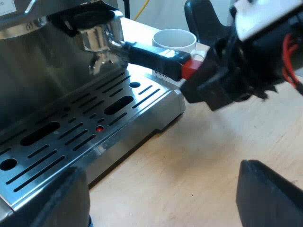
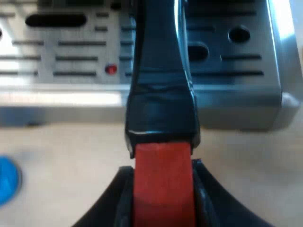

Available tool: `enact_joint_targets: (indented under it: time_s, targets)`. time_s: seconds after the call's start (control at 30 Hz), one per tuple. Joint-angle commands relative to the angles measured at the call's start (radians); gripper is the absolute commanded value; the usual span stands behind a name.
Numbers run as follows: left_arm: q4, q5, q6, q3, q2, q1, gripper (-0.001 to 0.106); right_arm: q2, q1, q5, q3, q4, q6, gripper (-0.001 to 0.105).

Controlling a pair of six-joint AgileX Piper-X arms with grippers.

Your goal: Grind coffee beans and then tamp

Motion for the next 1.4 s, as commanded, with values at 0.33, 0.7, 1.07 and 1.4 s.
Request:
enact_joint_targets:
  time_s: [0.33,0.7,1.07,1.4]
  targets:
    - [0.002,0.006,-0.004,-0.003,-0.005,-0.004,0.066,-0.017,0.066,0.041,-0.012,-0.019,-0.019,0.000]
    - [0.027,0.006,-0.004,-0.003,-0.005,-0.004,0.066,-0.058,0.123,0.059,-0.012,0.070,0.035,0.000]
    - [0.034,0.006,-0.004,-0.003,-0.005,-0.004,0.066,-0.081,0.203,0.068,0.017,0.090,0.080,0.000]
    - [0.034,0.006,-0.004,-0.003,-0.005,-0.004,0.066,-0.158,0.360,0.269,0.139,0.023,0.135,0.000]
